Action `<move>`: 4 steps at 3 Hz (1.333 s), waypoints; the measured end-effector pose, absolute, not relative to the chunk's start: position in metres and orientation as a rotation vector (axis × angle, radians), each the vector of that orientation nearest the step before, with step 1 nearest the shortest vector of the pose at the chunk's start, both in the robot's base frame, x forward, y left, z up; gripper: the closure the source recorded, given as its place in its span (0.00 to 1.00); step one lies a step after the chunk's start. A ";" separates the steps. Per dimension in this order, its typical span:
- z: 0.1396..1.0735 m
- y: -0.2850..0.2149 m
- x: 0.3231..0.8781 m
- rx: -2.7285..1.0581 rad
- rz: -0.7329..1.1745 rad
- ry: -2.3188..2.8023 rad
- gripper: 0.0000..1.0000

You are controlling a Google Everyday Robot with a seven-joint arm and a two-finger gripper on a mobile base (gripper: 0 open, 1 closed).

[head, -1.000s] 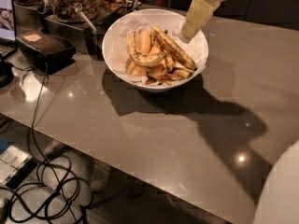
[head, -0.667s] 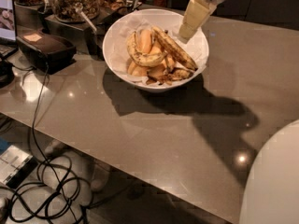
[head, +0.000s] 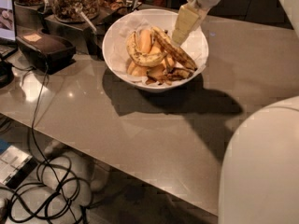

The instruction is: Pick banana from white bowl

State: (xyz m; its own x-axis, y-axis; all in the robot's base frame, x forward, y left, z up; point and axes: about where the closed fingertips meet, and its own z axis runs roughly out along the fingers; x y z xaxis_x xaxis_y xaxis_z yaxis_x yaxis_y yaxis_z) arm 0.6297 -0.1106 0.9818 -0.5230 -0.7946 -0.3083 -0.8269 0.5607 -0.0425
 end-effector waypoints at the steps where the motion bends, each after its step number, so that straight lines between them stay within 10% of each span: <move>1: 0.973 -0.110 0.639 -1.339 0.155 2.522 0.38; 4: 0.940 -0.098 0.663 -1.400 0.144 2.557 0.39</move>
Offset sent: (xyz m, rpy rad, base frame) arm -0.0143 -0.0268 -0.0229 -0.0892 0.2211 0.0016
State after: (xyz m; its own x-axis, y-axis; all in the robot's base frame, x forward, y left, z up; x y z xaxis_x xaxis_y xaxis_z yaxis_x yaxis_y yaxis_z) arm 0.6627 -0.0981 0.9399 -0.5209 -0.8191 -0.2405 -0.8409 0.5408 -0.0208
